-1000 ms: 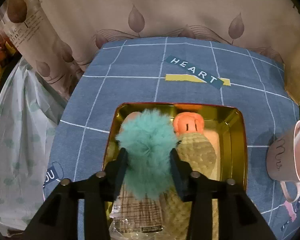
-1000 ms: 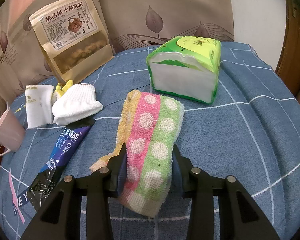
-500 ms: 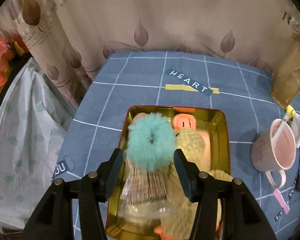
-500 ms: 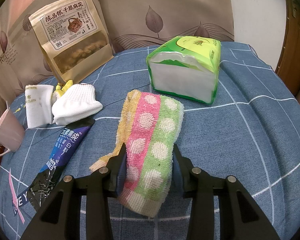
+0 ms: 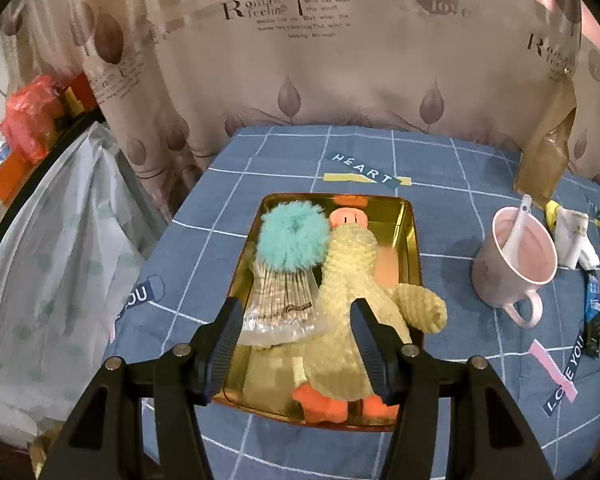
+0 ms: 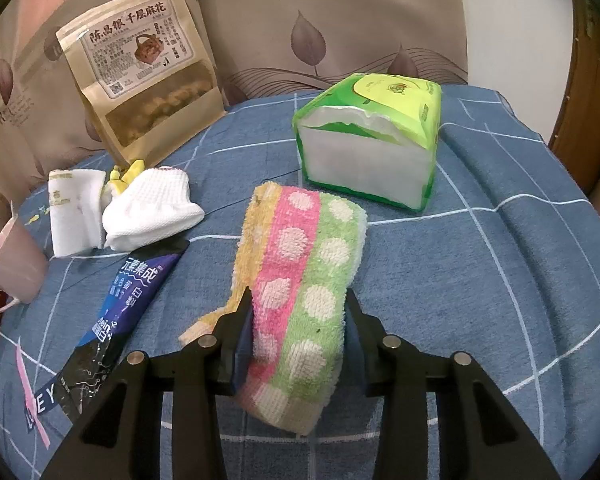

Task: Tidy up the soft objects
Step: 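Lower the scrunchie into the tin and open the left gripper, then carry the striped towel with the right gripper into the tin and release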

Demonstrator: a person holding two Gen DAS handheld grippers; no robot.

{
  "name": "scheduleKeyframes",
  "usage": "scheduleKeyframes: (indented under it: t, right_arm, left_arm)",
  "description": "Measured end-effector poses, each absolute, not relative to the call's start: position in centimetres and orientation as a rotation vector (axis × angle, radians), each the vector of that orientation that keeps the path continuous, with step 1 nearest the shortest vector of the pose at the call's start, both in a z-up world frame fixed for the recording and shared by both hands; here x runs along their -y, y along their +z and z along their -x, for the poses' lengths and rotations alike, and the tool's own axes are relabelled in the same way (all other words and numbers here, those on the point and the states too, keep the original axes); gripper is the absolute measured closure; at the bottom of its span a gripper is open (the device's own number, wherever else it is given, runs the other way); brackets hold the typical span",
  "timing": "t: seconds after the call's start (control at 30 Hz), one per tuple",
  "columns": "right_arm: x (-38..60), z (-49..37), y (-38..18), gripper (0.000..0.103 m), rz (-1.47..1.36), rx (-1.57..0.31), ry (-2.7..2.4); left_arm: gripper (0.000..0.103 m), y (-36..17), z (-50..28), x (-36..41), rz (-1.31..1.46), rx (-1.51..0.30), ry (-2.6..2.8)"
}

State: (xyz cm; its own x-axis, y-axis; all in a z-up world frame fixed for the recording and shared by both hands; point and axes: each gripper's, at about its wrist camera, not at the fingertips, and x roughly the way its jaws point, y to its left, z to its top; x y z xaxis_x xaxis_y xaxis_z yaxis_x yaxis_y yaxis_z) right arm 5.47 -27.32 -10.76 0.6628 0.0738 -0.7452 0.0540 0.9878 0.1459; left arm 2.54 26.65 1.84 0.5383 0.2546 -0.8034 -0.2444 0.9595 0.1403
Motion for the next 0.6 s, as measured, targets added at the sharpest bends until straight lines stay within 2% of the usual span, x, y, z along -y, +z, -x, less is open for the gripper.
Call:
scheduleKeyframes:
  t: [0.37,0.6]
  right_arm:
    - [26.3,-5.0,-9.0,0.072,-0.114,-0.851,-0.027]
    - [23.0,-4.5,-4.9,0.072,-0.063,-0.808,0.027]
  left_arm:
    - [0.046,0.1,-0.3,-26.7,0.036,-0.935,0.334]
    - [0.046,-0.9,0.9,-28.2,0.063,-0.927,0.367]
